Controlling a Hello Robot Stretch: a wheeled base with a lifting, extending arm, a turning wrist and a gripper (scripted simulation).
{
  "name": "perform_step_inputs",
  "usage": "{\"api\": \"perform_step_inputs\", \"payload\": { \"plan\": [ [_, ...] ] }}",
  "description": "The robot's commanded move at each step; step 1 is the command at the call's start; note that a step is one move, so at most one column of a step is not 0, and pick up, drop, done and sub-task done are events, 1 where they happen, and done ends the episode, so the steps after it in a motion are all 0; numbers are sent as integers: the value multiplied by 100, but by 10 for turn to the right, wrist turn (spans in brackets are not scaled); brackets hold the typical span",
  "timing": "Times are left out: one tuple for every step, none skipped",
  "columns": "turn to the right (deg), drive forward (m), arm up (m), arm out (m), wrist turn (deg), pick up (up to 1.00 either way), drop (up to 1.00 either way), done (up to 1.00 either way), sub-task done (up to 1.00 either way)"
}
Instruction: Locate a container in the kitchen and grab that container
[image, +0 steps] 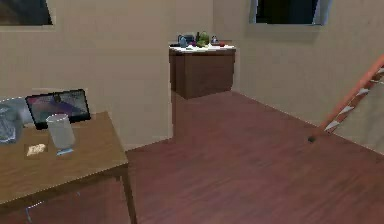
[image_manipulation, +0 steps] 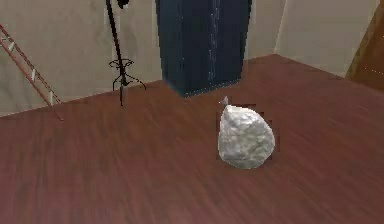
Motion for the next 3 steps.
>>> {"api": "perform_step_inputs", "payload": {
  "plan": [
    [180, 0, 0, 0, 0, 0, 0, 0, 0],
    [0, 100, 0, 0, 0, 0, 0, 0, 0],
    [-420, 0, 0, 0, 0, 0, 0, 0, 0]
  ]
}}
